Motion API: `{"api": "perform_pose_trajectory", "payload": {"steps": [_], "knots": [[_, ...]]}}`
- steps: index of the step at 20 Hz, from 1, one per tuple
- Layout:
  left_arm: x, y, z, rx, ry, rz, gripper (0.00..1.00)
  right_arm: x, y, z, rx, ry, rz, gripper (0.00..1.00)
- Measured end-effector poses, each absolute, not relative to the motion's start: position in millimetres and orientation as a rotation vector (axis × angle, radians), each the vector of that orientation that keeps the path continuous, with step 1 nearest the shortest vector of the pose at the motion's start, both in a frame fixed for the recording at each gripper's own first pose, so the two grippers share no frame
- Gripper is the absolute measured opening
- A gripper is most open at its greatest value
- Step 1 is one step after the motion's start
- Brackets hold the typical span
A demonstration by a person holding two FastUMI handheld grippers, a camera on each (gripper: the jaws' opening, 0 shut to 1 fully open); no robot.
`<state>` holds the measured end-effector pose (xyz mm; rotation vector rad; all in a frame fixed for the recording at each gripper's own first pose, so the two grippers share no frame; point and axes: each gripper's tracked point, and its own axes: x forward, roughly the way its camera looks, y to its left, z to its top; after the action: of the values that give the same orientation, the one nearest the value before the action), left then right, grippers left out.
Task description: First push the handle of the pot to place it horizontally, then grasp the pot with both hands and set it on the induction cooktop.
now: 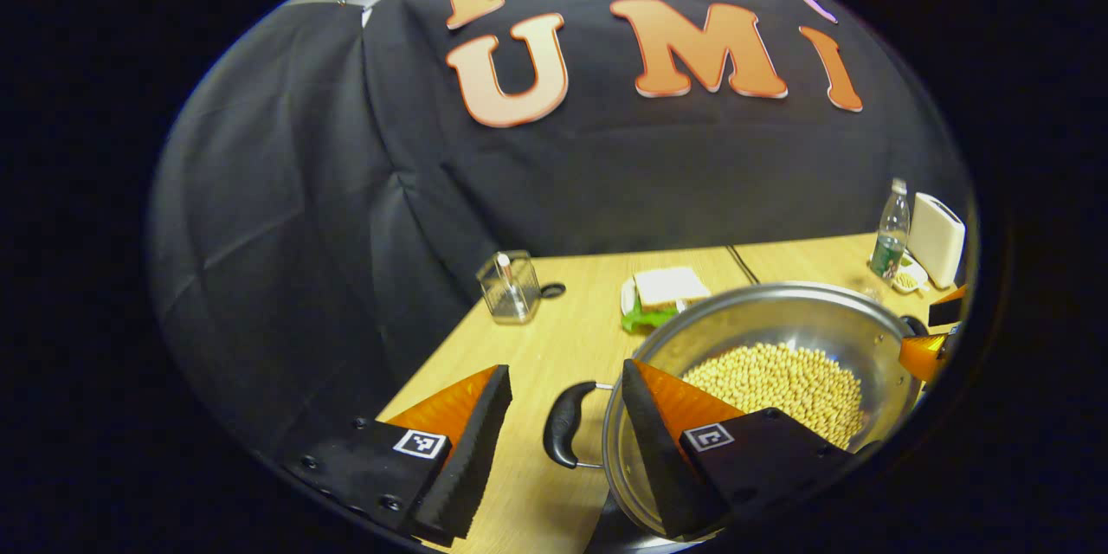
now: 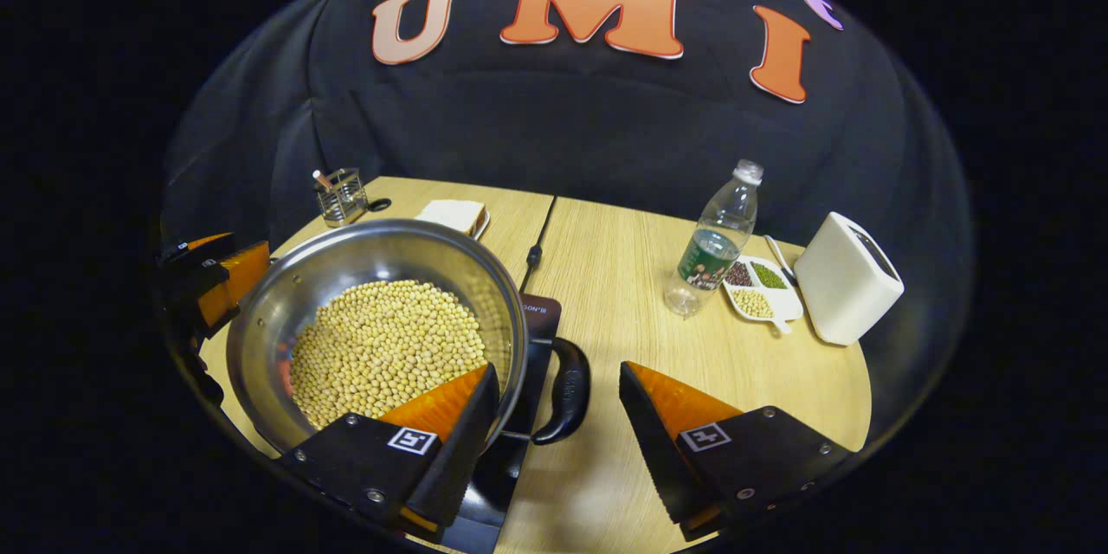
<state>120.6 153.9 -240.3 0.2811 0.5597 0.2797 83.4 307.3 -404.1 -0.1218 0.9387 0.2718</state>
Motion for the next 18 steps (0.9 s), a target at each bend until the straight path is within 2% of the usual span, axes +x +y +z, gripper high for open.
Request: {"api": "perform_pose_trajectory", "payload": {"steps": [2,3,4,5,6,8,10,15,18], "knots": [[120,133,-199,0.272,0.455,0.256,0.78,90,298,-378,-0.104,0.861,0.269,0.88],[119,123,-178,0.272,0.404,0.25,0.87,93,292,-361,-0.098,0.819,0.271,0.88],[117,112,-158,0.27,0.361,0.241,0.91,96,287,-343,-0.091,0.777,0.275,0.88],[112,100,-140,0.265,0.325,0.226,0.85,95,283,-322,-0.082,0.733,0.283,0.88],[109,86,-121,0.261,0.288,0.205,0.94,94,278,-302,-0.075,0.685,0.292,0.88],[101,66,-81,0.27,0.201,0.175,0.94,93,268,-263,-0.078,0.585,0.317,0.88],[89,46,-44,0.268,0.123,0.152,1.0,91,254,-233,-0.085,0.497,0.325,0.89],[65,-2,13,0.178,0.046,0.051,1.0,89,207,-160,-0.073,0.303,0.301,0.92],[50,1,36,0.16,0.018,0.075,1.0,89,160,-121,-0.112,0.191,0.234,0.93]]}}
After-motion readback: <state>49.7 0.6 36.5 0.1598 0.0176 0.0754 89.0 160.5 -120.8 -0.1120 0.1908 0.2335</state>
